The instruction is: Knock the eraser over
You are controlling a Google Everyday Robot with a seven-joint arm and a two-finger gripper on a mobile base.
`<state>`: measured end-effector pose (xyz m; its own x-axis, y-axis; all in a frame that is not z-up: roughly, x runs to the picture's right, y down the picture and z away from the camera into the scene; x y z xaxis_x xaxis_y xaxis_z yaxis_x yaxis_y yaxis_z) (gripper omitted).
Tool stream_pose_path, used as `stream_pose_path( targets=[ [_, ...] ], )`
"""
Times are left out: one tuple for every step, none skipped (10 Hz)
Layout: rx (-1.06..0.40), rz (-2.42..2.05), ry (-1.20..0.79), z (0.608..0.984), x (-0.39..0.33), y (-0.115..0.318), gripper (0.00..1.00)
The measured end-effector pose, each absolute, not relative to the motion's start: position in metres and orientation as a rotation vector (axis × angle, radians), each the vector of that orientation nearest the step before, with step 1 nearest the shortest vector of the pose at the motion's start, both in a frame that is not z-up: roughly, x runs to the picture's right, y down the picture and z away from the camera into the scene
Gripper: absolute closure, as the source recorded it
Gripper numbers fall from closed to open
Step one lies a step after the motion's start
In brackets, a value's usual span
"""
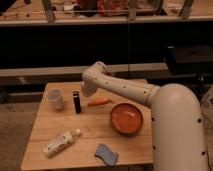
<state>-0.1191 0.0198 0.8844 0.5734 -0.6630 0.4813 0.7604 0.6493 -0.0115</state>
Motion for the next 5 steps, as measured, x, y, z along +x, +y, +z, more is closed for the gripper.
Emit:
stream_pose_path(
  targets=[
    [-0.226,-0.846,-0.469,0.8838,-0.1207,0.0203,0.91],
    [-0.225,-0.849,-0.472,0.8831,-0.1224,0.0207,0.91],
    [-0.224,-0.852,-0.475,0.8827,-0.1238,0.0208,0.91],
    [-0.223,-0.855,-0.479,0.8822,-0.1259,0.0214,0.91],
    [-0.222,-0.857,-0.481,0.8818,-0.1270,0.0215,0.91]
  ],
)
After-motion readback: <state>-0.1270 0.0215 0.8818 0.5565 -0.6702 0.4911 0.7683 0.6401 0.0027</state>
